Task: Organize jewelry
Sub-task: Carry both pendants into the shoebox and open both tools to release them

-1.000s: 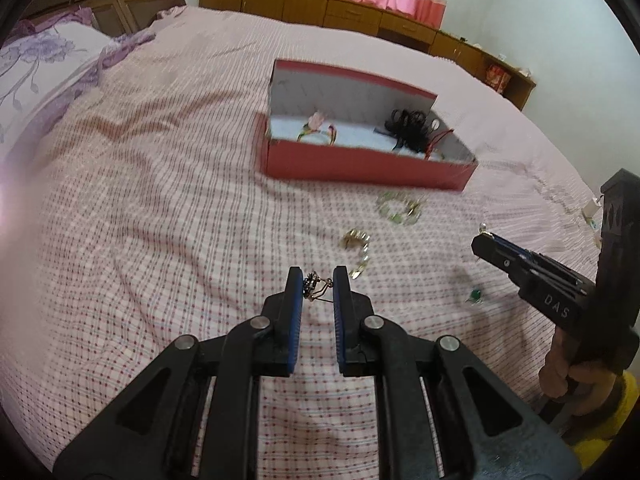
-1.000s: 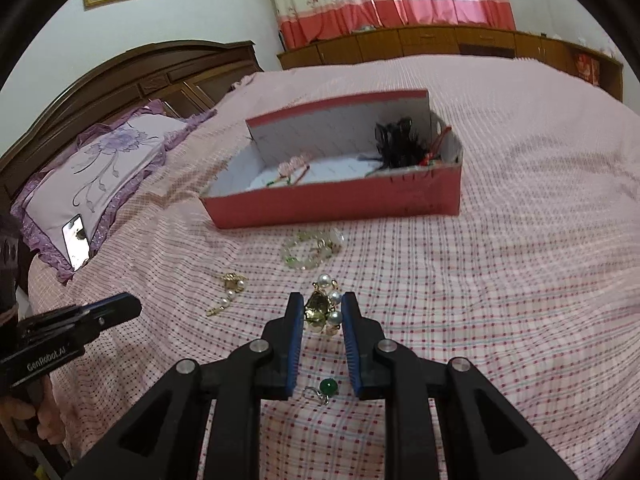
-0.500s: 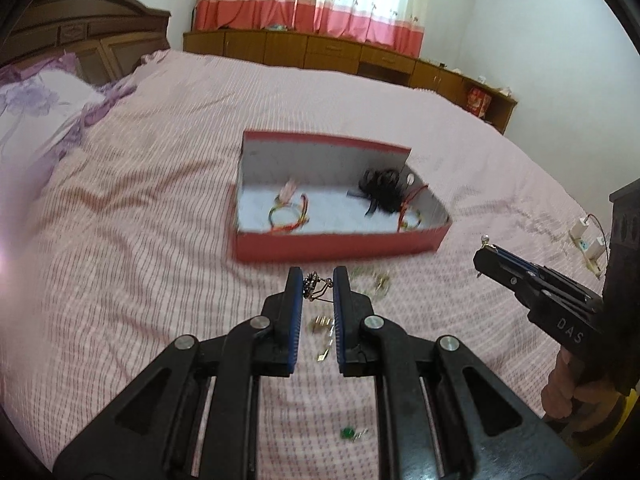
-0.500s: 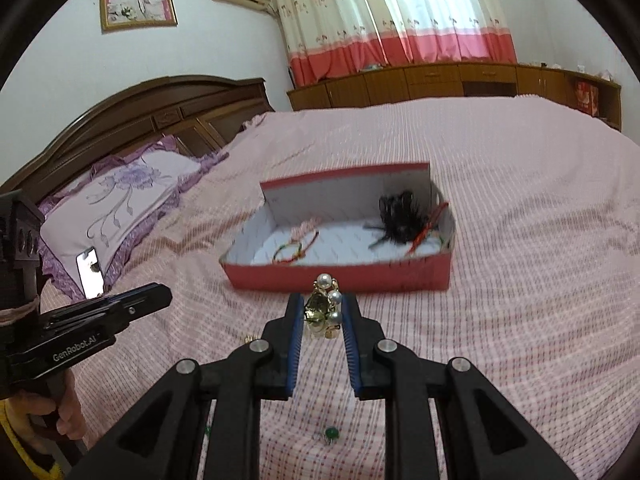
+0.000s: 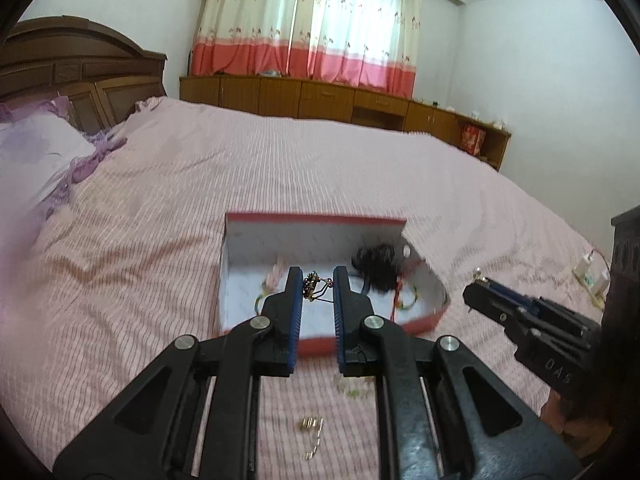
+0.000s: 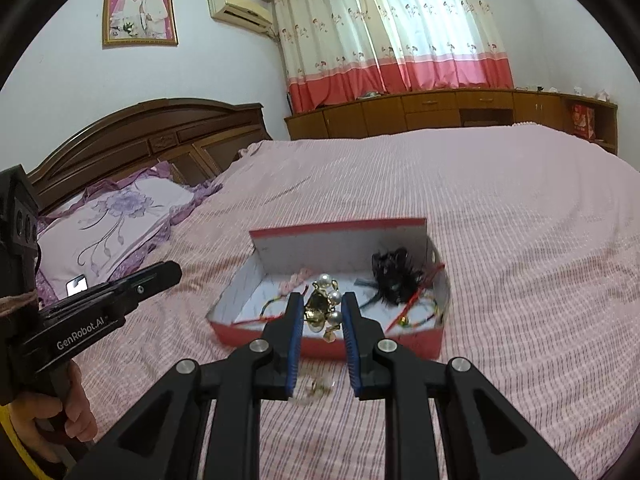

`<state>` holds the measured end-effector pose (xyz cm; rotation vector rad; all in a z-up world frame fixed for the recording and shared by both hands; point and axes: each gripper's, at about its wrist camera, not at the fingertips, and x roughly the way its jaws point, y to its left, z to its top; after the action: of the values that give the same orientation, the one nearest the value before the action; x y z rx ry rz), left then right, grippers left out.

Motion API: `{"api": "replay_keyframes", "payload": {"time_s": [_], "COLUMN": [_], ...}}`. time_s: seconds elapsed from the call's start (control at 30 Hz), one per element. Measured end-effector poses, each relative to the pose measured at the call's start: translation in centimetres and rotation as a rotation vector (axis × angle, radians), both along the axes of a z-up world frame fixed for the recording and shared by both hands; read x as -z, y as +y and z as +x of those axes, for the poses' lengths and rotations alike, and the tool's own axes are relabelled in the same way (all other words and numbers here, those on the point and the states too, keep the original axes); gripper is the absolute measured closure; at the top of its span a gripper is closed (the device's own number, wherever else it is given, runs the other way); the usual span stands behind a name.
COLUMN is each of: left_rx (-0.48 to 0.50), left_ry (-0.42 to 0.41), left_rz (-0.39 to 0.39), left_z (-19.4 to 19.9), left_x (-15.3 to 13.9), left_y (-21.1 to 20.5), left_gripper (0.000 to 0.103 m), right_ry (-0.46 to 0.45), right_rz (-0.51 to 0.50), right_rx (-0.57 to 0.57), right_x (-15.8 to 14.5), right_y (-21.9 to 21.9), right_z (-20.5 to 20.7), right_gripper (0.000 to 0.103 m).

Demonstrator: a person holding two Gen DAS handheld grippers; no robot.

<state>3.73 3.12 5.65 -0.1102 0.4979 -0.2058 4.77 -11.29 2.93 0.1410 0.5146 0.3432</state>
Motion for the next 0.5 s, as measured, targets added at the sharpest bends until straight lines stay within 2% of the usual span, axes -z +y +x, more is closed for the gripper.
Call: {"api": "replay_keyframes", "payload": {"time_s": [0.13,0.27,0.5], "left_rx": [-0.02,-0.042,-0.071], "left_ry": [-0.04,-0.076,-0.079], "left_rz": [-0.026,-0.019,-0.001], "left_z": [1.2,2.7,5.8], "left_x": [-0.1,0.2,2.0], "left_y": [0.1,0.1,0.0], "left_gripper": [0.097,0.097,0.097], "right_ry": [-0.031,-0.054,-0.072], "right_rz": [-0.013,-0.023,-0.072], "right_rx": [0.014,0.029,0.078], "right_x": [-0.3,-0.4,0.3], "right_y": [0.1,0.0,-0.1], "right_z": [1.5,2.9,6.1], "right_gripper": [0.082,0.082,0.082]}}
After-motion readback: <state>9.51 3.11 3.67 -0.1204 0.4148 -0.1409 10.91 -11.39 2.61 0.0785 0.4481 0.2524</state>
